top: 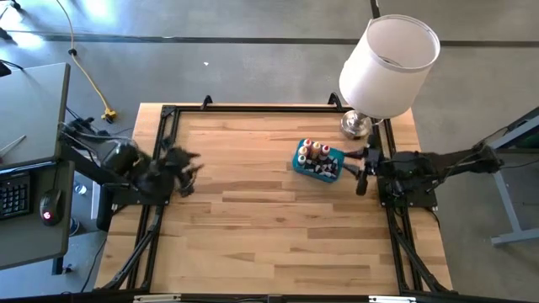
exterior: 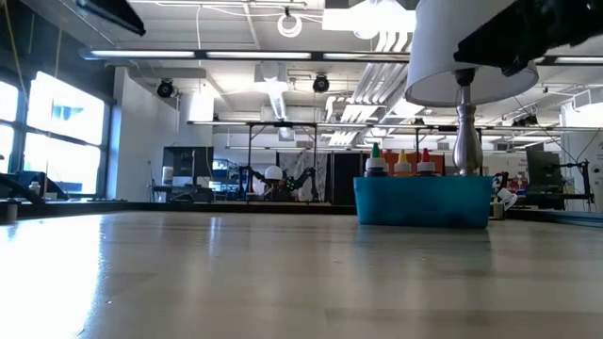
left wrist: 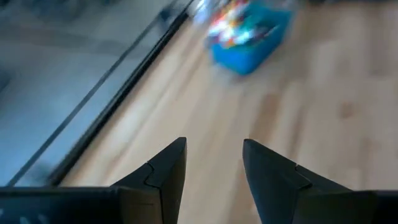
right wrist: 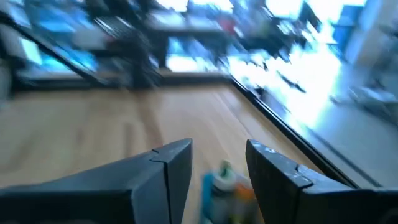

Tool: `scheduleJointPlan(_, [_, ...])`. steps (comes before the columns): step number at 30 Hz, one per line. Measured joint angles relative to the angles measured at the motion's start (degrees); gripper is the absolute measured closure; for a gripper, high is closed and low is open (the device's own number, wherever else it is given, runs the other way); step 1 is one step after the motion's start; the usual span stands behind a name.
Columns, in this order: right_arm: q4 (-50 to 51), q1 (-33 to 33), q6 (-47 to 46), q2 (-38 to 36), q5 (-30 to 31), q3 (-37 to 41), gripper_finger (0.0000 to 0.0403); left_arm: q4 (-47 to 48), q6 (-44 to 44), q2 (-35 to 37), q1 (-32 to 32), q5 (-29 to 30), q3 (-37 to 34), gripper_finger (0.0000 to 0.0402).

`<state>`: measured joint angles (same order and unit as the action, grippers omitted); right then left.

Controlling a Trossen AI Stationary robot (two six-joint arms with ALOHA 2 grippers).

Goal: Pick & Place food coloring
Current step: Return to Home Position

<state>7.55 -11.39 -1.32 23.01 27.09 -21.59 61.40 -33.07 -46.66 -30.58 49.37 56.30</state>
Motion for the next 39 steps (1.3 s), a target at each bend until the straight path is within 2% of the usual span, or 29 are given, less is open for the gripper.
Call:
scheduleJointPlan(4, [-11.22,-0.45,5.87,-5.62,-6.7,8.07,0.0258,-26.7,14.31,13.61,-5.8,2.61,-21.12,0.0248])
scheduleJointPlan(8, [-13.19,-0.4,8.12,-10.46,-7.98,10.58,0.0259,-47.88,29.09,25.94,-6.17,1.62,-35.91,0.0248])
scheduleJointPlan(11, [-12.83,-0.4,9.76,-13.49,-8.25,12.29,0.0259,-61.0,39.01,34.26,-3.98,-7.01,-44.77,0.0248])
scheduleJointPlan(14, [-12.54,-0.4,10.69,-16.14,-9.91,14.0,0.0259,-69.51,45.69,41.72,-0.66,-17.24,-51.49,0.0248])
scheduleJointPlan(17, [-12.06,-0.4,10.78,-18.16,-11.51,15.34,0.0259,-70.66,47.46,46.76,3.12,-20.8,-54.82,0.0248])
scheduleJointPlan(18, [-11.88,-0.4,10.76,-18.71,-11.64,15.67,0.0259,-71.89,47.35,46.34,4.32,-21.0,-55.04,0.0248])
scheduleJointPlan(22, [-11.28,-0.4,10.75,-20.37,-11.65,17.17,0.0259,-67.0,47.34,45.77,8.3,-23.75,-55.11,0.0248])
scheduleJointPlan(27, [-10.43,-0.4,8.96,-20.39,-11.42,18.91,0.0259,-65.01,42.24,45.64,12.18,-24.52,-55.2,0.0247])
scheduleJointPlan(31, [-11.02,-0.4,8.6,-20.24,-11.53,20.94,0.0259,-64.86,37.35,44.73,13.09,-24.57,-55.25,0.0247])
scheduleJointPlan(39, [-11.29,-0.4,3.83,-18.84,-11.18,20.97,0.0259,-64.84,37.17,44.37,12.95,-24.66,-55.34,0.0247])
